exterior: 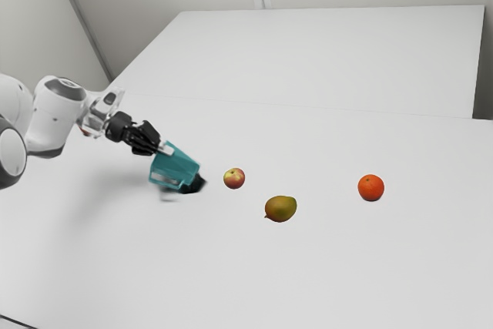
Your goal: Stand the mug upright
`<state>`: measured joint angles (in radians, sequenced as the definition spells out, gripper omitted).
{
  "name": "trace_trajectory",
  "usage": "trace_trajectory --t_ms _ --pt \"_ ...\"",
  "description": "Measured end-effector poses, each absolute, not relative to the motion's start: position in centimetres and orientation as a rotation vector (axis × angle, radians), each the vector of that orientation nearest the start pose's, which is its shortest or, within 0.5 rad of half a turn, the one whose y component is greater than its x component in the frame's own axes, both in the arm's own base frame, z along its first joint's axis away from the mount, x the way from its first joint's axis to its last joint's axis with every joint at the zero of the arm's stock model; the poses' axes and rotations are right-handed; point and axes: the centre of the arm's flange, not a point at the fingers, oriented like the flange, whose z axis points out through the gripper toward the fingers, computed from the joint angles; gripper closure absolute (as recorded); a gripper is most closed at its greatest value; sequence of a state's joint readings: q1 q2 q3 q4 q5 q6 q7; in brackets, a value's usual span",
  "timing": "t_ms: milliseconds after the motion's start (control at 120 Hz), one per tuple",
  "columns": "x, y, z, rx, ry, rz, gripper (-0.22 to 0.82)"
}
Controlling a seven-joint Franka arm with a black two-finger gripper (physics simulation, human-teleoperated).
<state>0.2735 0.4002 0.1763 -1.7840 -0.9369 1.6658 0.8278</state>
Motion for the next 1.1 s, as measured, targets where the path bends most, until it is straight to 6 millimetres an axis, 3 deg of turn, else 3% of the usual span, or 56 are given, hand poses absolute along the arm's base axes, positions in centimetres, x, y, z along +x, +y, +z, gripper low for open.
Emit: trace_trajectory --t_ms 167,375,633,833,1100 --pt "58.2 16.9 38.2 2.324 -0.149 0.113 0.77" --pt "59.5 14.2 41.1 2.630 -0.316 0.001 0.78" --pt "61.1 9.9 41.1 2.946 -0.409 -0.102 0.78" --pt "59.7 8.1 37.9 3.023 -0.297 -0.119 0.78" --pt "60.1 6.0 36.9 3.115 -0.227 -0.062 0.78"
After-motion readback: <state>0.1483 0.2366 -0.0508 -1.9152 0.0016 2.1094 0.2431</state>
